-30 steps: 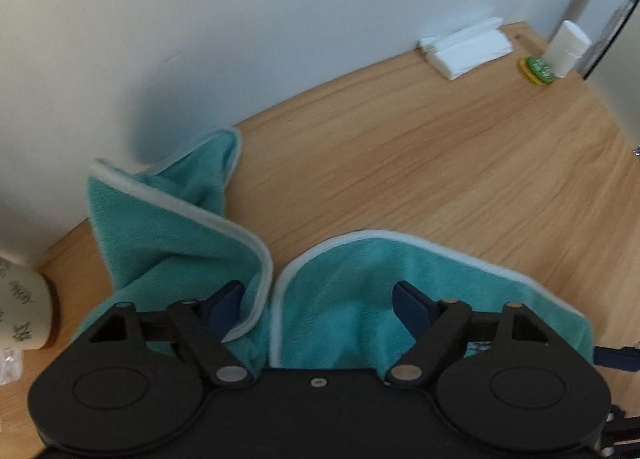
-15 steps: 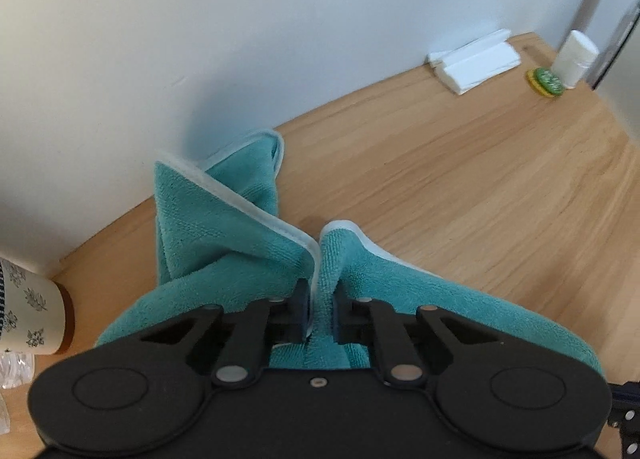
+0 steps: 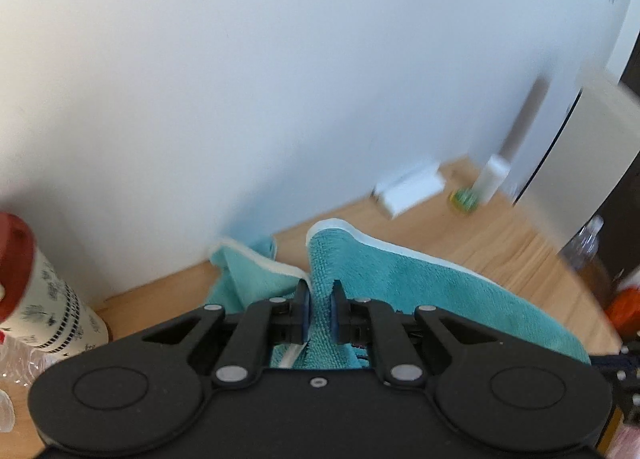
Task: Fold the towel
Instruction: 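Lift the towel with both grippers and shake it out in the air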
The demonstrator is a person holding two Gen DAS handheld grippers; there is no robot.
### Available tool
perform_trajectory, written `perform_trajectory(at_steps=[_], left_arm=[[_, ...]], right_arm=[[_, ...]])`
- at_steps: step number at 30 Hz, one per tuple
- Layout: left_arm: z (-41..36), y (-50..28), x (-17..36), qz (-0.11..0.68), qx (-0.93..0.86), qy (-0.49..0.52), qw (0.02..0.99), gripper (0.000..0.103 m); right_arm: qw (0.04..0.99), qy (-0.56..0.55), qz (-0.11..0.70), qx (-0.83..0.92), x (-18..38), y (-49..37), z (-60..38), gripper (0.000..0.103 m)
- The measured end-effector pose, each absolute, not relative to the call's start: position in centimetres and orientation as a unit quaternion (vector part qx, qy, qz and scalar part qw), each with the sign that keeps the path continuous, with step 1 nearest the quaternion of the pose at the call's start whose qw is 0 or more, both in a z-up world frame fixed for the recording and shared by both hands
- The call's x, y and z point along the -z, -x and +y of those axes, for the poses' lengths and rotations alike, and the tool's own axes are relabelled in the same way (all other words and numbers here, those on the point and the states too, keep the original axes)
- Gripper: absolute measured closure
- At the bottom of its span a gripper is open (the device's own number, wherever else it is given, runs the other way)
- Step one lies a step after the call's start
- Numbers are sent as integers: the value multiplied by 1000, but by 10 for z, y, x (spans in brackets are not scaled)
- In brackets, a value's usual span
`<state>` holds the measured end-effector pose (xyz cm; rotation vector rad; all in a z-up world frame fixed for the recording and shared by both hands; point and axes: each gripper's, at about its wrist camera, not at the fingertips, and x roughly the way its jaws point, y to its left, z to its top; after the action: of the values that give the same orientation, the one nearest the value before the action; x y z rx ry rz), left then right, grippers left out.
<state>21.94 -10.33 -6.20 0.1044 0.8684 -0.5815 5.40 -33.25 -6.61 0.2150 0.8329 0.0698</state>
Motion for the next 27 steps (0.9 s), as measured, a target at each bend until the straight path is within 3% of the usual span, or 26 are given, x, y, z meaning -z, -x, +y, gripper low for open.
perform_trajectory(at_steps=[9, 16, 22, 27], left_arm=[[-93, -174, -39, 295, 347, 16, 890, 94], [-115, -202, -88, 224, 369, 86, 898, 95], [-97, -189, -70, 218, 368, 67, 902, 94], [-23, -179, 4, 304, 292, 29, 907, 93]], right_arm=[[972, -24, 231, 21, -75, -28, -351, 98], [991, 34, 126, 27, -149, -4, -334, 98], [976, 12, 167, -142, -127, -2, -274, 98], [904, 5, 288, -315, -41, -35, -192, 98]])
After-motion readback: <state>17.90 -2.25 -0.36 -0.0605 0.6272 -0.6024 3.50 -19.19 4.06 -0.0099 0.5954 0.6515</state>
